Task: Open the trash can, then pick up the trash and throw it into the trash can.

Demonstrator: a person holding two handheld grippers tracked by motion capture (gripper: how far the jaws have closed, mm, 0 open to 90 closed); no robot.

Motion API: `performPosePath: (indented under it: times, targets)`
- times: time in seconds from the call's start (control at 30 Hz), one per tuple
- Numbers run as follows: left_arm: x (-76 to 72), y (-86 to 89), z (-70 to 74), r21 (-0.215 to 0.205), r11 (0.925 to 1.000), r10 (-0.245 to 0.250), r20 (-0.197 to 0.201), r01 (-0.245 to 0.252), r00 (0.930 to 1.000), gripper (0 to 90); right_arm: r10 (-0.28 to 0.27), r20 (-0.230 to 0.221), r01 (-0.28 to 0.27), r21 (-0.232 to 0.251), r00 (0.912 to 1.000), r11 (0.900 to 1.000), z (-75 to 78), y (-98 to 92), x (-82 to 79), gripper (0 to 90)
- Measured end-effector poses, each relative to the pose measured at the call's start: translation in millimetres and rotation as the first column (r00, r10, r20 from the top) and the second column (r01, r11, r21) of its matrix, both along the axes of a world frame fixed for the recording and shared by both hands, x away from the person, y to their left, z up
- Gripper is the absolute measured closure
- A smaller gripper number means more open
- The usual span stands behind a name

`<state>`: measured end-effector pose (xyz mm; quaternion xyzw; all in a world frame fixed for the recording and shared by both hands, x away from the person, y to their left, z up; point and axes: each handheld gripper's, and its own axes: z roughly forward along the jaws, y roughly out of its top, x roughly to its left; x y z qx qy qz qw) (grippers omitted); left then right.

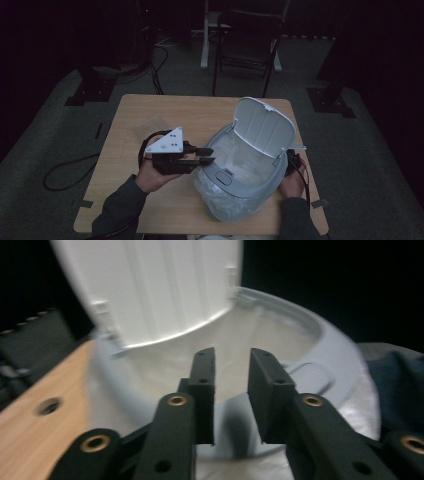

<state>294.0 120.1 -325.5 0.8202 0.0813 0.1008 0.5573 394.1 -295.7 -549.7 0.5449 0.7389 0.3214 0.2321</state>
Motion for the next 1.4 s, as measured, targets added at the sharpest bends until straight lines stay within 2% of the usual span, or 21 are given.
performPosePath:
  times: [0.07, 0.1, 0.13, 0.23, 0.27, 0.3, 0.4, 0.5, 0.57, 0.6, 0.63, 0.73, 0.8, 0.9, 0.93, 1.03, 1.17, 1.27, 1.4]
  targets:
    - [5.3, 8.5, -1.5, -0.016, 0.999, 0.043, -0.008, -0.043, 0.9991, 71.2, 0.0, 0.0, 0.0, 0.0, 1.0, 1.0, 0.0, 0.0, 0.0, 15.5]
    - [5.3, 8.5, -1.5, -0.016, 0.999, 0.043, -0.008, -0.043, 0.9991, 71.0, 0.0, 0.0, 0.0, 0.0, 1.0, 1.0, 0.0, 0.0, 0.0, 15.5]
    - [10.2, 16.2, -4.1, -0.012, 0.9969, 0.078, -0.012, -0.078, 0.9969, 71.0, 0.0, 0.0, 0.0, 0.0, 1.0, 1.0, 0.0, 0.0, 0.0, 15.5]
    - [17.1, 26.5, -9.3, -0.015, 0.9923, 0.123, -0.025, -0.123, 0.9921, 68.3, 0.0, 0.0, 0.0, 0.0, 1.0, 1.0, 0.0, 0.0, 0.0, 15.5]
    - [17.1, 26.5, -9.3, -0.015, 0.9923, 0.123, -0.025, -0.123, 0.9921, 67.7, 0.0, 0.0, 0.0, 0.0, 1.0, 1.0, 0.0, 0.0, 0.0, 15.5]
    - [25.5, 36.9, -16.1, -0.006, 0.9853, 0.17, -0.028, -0.171, 0.985, 67.7, 0.0, 0.0, 0.0, 0.0, 1.0, 1.0, 0.0, 0.0, 0.0, 15.5]
    - [35.3, 49.1, -24.7, -0.004, 0.9758, 0.219, -0.037, -0.219, 0.9751, 65.0, -0.001, 0.0, 0.001, 0.0, 1.0, 1.0, 0.0, 0.0, -0.1, 15.5]
    - [44.1, 63.7, -34.4, -0.021, 0.9641, 0.263, -0.055, -0.265, 0.9631, 62.2, -0.001, 0.0, 0.001, 0.0, 1.0, 1.0, 0.0, 0.0, -0.1, 15.5]
    - [49.7, 73.6, -40.8, -0.023, 0.9525, 0.302, -0.069, -0.304, 0.9509, 61.0, -0.001, 0.0, 0.001, 0.0, 1.0, 1.0, 0.0, 0.0, -0.1, 15.5]
    - [49.7, 73.6, -40.8, -0.023, 0.9525, 0.302, -0.069, -0.304, 0.9509, 60.0, -0.001, 0.0, 0.001, 0.0, 1.0, 1.0, 0.0, 0.0, -0.1, 15.5]
    - [56.2, 84.3, -48.6, -0.017, 0.9352, 0.351, -0.089, -0.354, 0.9322, 60.0, -0.001, 0.0, 0.001, 0.0, 1.0, 1.0, 0.0, 0.0, -0.1, 15.5]
    - [63.5, 96.6, -60.6, 0.0, 0.9158, 0.399, -0.11, -0.402, 0.9102, 58.1, -0.001, 0.0, 0.001, -0.001, 1.0, 1.0, 0.0, 0.0, -0.1, 15.5]
    - [68.0, 104.2, -69.7, 0.005, 0.9069, 0.419, -0.121, -0.421, 0.8999, 56.9, -0.001, 0.0, 0.001, -0.001, 1.0, 1.0, 0.0, 0.0, -0.1, 15.5]
    - [74.4, 115.4, -83.5, 0.015, 0.8866, 0.459, -0.143, -0.462, 0.8767, 56.0, -0.001, 0.0, 0.001, 0.0, 1.0, 1.0, 0.0, 0.0, -0.1, 15.5]
    - [77.0, 119.6, -88.3, 0.016, 0.8785, 0.474, -0.151, -0.477, 0.8674, 56.0, -0.001, 0.0, 0.001, 0.0, 1.0, 1.0, 0.0, 0.0, -0.1, 15.5]
    - [83.9, 132.8, -103.6, 0.022, 0.8481, 0.524, -0.183, -0.529, 0.8319, 56.2, -0.001, 0.0, 0.001, -0.001, 1.0, 1.0, 0.0, 0.0, -0.1, 15.5]
    - [90.1, 146.3, -122.3, 0.041, 0.8199, 0.565, -0.222, -0.571, 0.7949, 56.8, -0.002, 0.0, 0.002, -0.001, 1.0, 1.0, 0.0, 0.1, -0.5, 15.6]
    - [94.3, 153.0, -134.2, 0.064, 0.7958, 0.599, -0.231, -0.602, 0.7669, 56.8, -0.005, -0.001, 0.005, 0.0, 1.0, 1.0, 0.0, 0.2, -1.0, 15.6]
    - [101.7, 158.8, -148.1, 0.101, 0.769, 0.634, -0.247, -0.631, 0.7328, 58.2, -0.006, 0.0, 0.006, 0.0, 1.0, 1.0, -0.1, 0.2, -1.1, 15.6]
